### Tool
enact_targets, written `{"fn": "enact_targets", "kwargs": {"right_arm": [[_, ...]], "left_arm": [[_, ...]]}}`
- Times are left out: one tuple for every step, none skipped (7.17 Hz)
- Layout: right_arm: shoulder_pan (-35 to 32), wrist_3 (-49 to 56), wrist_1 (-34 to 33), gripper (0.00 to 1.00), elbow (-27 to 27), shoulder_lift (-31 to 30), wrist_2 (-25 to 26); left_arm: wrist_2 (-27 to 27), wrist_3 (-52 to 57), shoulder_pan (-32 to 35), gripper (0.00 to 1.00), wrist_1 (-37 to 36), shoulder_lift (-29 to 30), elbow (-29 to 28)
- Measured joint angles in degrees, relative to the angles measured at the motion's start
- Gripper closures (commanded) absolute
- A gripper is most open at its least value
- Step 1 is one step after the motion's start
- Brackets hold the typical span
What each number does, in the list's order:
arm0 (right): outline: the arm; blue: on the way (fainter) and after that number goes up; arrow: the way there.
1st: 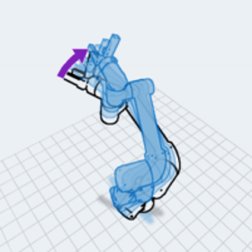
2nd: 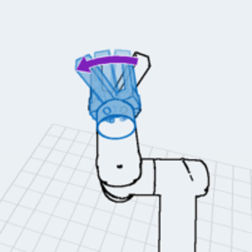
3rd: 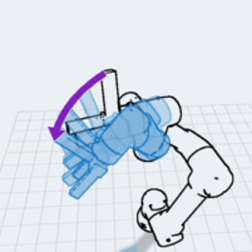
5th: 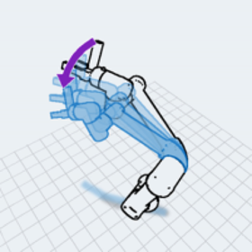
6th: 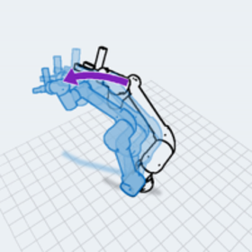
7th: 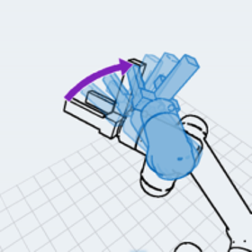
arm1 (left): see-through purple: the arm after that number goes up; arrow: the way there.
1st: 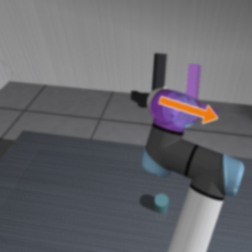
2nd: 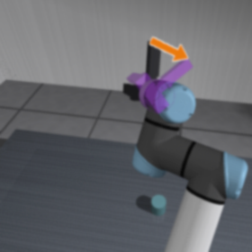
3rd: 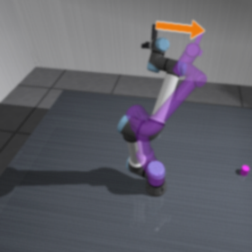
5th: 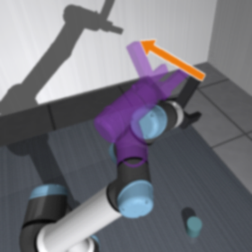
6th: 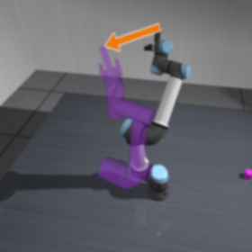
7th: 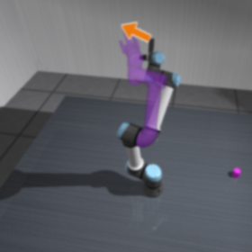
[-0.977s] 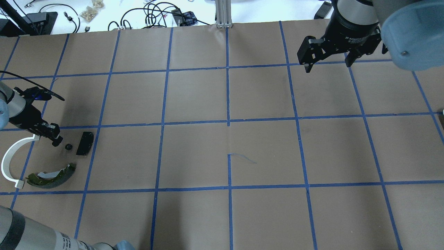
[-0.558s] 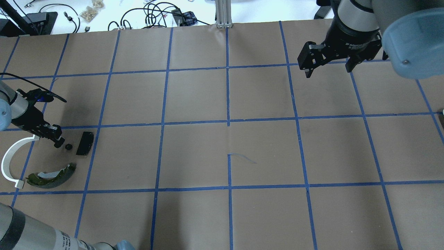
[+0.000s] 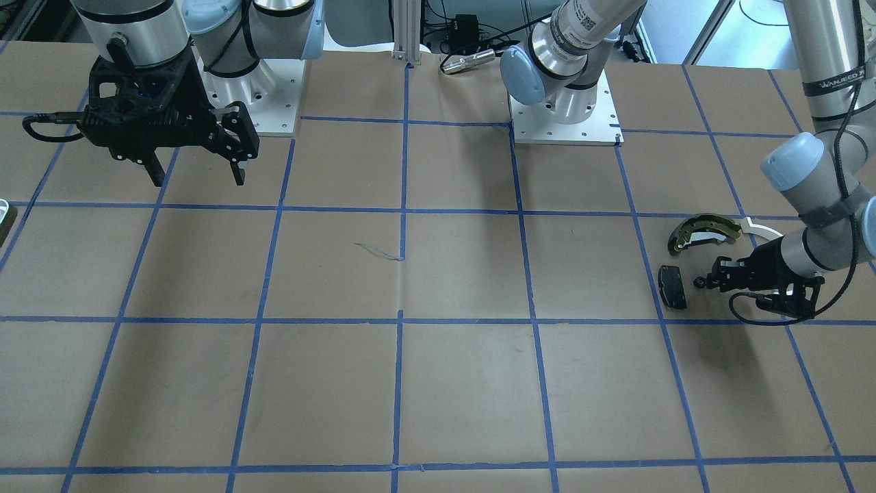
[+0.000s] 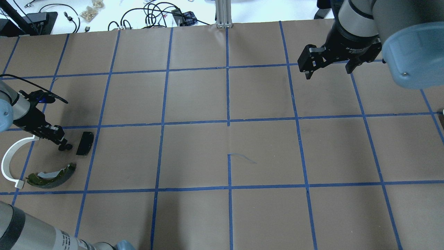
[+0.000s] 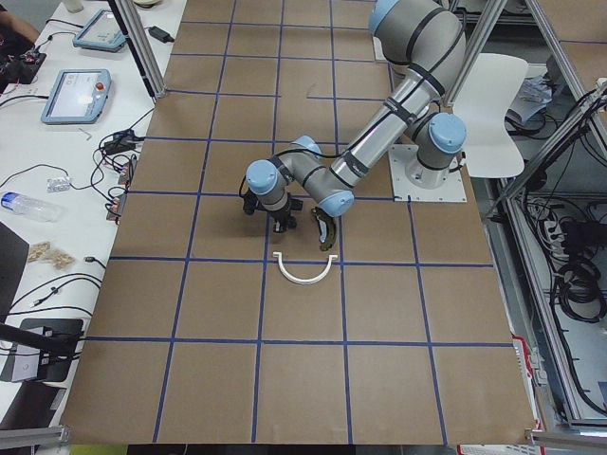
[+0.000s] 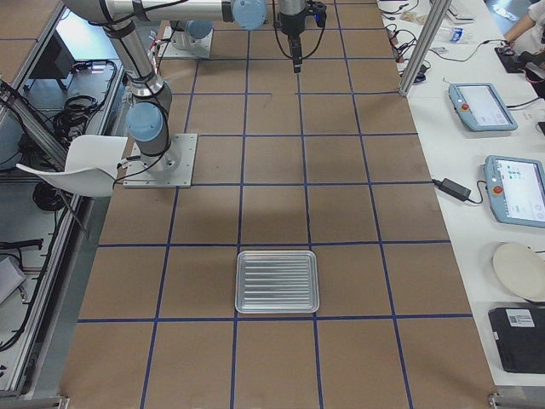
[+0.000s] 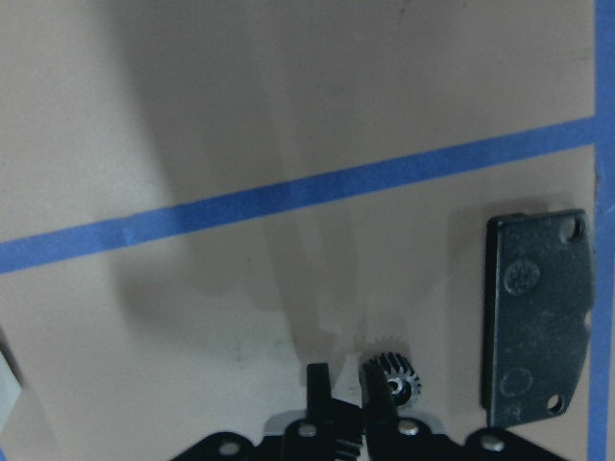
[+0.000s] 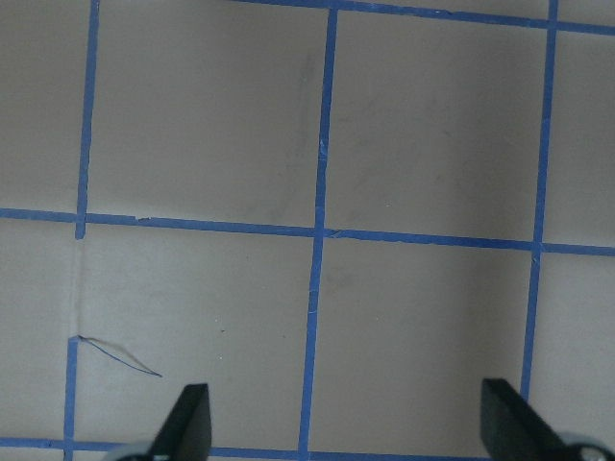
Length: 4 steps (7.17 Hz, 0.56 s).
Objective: Place bearing gear from tray to pile
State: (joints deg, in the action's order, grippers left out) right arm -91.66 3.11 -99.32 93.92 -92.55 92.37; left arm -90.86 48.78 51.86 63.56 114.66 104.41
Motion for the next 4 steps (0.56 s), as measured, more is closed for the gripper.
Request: {"fn": "enact_targets", "kwargs": {"right_arm": [[0.0, 0.1, -0.2, 0.00, 0.0, 0.0, 0.0], [0.0, 0.1, -0.3, 0.00, 0.0, 0.1, 0.0], [0.1, 0.1, -0.4, 0.00, 0.1, 0.1, 0.0], [0.3, 0.1, -0.4, 0.00, 0.1, 0.2, 0.0]], "left_arm": [[0.0, 0.0, 0.0, 0.26, 0.0, 0.0, 0.0], [0.0, -0.1, 0.0, 0.17, 0.1, 0.0, -0.1], [0.0, -0.2, 0.0, 0.09, 0.0, -0.5, -0.6], [0.1, -0.7, 0.2, 0.00, 0.2, -1.2, -1.5]]}}
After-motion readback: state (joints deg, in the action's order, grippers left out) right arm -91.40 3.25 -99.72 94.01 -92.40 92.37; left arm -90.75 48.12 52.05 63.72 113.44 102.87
